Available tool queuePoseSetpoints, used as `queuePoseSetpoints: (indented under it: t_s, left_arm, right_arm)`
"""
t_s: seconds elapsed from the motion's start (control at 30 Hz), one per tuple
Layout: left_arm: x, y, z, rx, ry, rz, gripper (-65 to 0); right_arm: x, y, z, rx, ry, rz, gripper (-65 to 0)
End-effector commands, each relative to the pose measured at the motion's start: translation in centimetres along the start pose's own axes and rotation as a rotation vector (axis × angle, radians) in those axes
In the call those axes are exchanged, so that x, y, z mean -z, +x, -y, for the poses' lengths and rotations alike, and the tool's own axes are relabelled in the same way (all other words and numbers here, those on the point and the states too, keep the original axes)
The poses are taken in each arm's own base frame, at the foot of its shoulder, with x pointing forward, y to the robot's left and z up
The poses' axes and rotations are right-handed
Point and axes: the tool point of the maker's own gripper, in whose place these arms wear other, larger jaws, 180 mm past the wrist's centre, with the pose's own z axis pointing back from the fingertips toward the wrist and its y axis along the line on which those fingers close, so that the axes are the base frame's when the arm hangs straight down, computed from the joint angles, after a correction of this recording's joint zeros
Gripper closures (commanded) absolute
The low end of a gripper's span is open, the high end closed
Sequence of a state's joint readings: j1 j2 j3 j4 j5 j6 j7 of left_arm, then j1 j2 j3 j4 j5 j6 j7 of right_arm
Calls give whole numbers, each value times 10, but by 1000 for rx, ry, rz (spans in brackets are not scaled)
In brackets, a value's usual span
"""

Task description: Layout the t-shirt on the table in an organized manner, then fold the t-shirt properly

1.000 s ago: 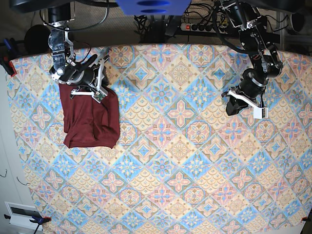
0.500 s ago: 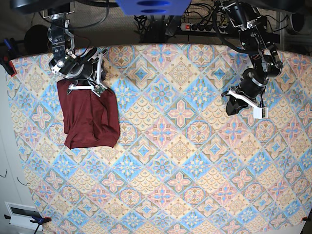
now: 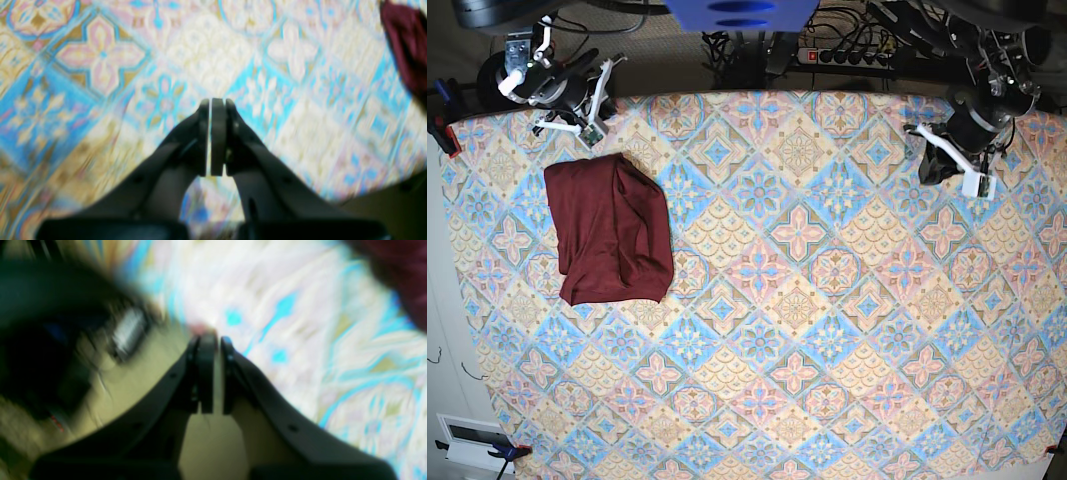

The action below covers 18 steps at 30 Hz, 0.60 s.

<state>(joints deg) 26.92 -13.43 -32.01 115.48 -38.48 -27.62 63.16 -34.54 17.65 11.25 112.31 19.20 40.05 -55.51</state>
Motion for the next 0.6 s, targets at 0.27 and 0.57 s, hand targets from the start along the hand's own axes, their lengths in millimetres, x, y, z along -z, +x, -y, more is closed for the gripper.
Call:
queuePoseSetpoints:
  t_s: [0.27, 0.57]
  left_arm:
    - [-65, -72, -41, -17, 152, -200, 0]
    - [-106, -188, -34, -138, 141, -534, 0]
  right_arm:
    - [-41, -73, 13, 160, -54, -117, -20]
    - [-30, -185, -40, 182, 45, -472, -19]
